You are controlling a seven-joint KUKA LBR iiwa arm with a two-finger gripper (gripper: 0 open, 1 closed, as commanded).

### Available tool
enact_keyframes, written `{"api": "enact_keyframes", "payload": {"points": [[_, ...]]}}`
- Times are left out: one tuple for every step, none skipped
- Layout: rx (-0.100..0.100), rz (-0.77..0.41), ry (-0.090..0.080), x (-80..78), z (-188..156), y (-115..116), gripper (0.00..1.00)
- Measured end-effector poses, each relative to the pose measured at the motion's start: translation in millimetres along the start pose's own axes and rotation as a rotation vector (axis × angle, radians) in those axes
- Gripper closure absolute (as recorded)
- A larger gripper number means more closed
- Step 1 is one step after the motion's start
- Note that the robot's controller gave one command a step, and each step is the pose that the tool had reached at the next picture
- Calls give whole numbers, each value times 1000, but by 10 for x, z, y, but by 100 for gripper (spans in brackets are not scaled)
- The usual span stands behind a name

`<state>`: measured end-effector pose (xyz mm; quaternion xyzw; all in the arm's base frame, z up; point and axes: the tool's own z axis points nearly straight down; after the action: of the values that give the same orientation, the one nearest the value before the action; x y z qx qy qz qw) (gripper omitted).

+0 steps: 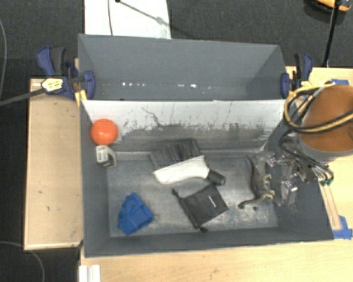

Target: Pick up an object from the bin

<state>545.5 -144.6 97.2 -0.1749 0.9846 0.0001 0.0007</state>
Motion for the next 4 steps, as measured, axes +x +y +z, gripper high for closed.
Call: {"api": "enact_keyframes", "payload": {"points": [[-1, -126, -1, -64, -94, -62, 0], [3, -341, -2, -130, -131, 25, 0], [-9, -525, -9, -185, 262, 59, 0], [3, -673, -8, -227, 245, 76, 100]]}}
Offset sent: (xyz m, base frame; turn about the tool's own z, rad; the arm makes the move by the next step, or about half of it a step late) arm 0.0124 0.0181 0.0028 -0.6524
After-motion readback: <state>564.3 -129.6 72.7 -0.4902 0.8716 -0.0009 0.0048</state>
